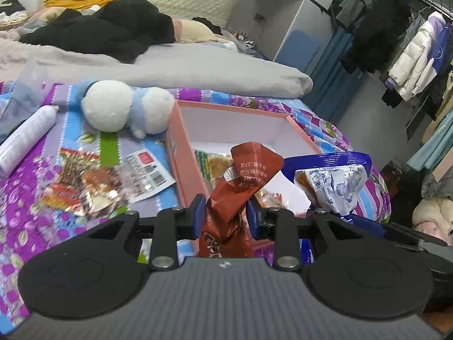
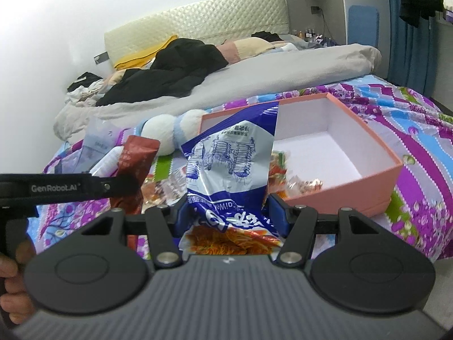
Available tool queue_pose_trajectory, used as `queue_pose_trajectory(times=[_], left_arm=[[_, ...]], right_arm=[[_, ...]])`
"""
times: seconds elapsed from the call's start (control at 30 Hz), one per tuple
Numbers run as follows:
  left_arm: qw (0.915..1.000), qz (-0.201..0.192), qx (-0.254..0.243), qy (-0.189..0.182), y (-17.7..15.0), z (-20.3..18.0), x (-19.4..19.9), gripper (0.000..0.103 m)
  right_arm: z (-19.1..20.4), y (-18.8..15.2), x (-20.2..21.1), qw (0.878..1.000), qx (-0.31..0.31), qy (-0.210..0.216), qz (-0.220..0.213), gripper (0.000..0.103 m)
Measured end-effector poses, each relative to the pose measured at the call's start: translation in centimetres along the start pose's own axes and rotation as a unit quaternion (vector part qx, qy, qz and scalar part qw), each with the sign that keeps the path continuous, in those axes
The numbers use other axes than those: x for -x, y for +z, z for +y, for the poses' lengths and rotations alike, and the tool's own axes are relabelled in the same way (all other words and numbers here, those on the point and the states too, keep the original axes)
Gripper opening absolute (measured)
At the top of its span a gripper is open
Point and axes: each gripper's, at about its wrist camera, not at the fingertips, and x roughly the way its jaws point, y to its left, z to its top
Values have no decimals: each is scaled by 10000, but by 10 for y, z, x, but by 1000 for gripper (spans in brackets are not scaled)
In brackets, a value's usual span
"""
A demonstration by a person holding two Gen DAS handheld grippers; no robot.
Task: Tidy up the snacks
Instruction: 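Carry both held packets over the pink box, then open both grippers to drop the packets into the pink box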
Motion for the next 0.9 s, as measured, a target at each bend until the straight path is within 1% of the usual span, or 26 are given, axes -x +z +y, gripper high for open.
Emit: queue_pose_trajectory(times=[0.17, 0.3, 0.5, 0.7, 0.9], left_arm=[[9999, 64, -93, -42, 29, -12, -36, 36], [9995, 214, -199, -96, 50, -22, -70, 36], [9987, 406, -290, -116, 71, -33, -117, 36], [9975, 609, -339, -85, 86, -33, -155, 36], [9961, 812, -335, 14, 85, -26, -182, 36]], right_arm=[[-19, 23, -22, 9999, -83, -73, -50, 60], [-35, 39, -41, 9998, -129, -150, -63, 61], [-54, 60, -70, 9995, -205, -219, -22, 61], [-70, 67, -102, 9991, -315, -233, 136, 61], [-78, 64, -128, 9984, -371, -203, 377, 61]])
